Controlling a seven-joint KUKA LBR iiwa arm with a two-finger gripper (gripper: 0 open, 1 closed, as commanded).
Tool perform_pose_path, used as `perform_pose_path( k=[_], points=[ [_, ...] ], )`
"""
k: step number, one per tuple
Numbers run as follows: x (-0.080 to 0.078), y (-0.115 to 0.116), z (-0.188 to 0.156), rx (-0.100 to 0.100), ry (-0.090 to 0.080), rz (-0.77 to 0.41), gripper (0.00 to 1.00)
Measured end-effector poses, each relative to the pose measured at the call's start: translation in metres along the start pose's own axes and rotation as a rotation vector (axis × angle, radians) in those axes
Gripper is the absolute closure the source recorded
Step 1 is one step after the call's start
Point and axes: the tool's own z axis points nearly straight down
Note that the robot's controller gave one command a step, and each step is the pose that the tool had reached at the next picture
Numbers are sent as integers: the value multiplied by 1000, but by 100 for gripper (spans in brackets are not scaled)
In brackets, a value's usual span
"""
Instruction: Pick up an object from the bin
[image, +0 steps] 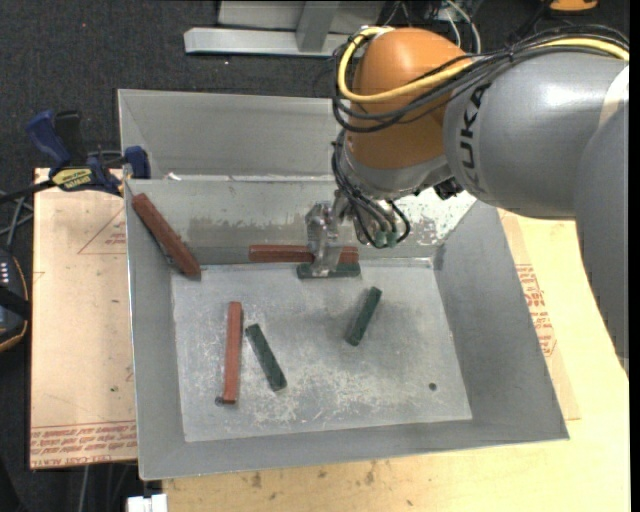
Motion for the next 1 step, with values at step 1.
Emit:
perform_pose_path(
  k=[1],
  points=[
    [0,0,0,0,1,0,100]
  ],
)
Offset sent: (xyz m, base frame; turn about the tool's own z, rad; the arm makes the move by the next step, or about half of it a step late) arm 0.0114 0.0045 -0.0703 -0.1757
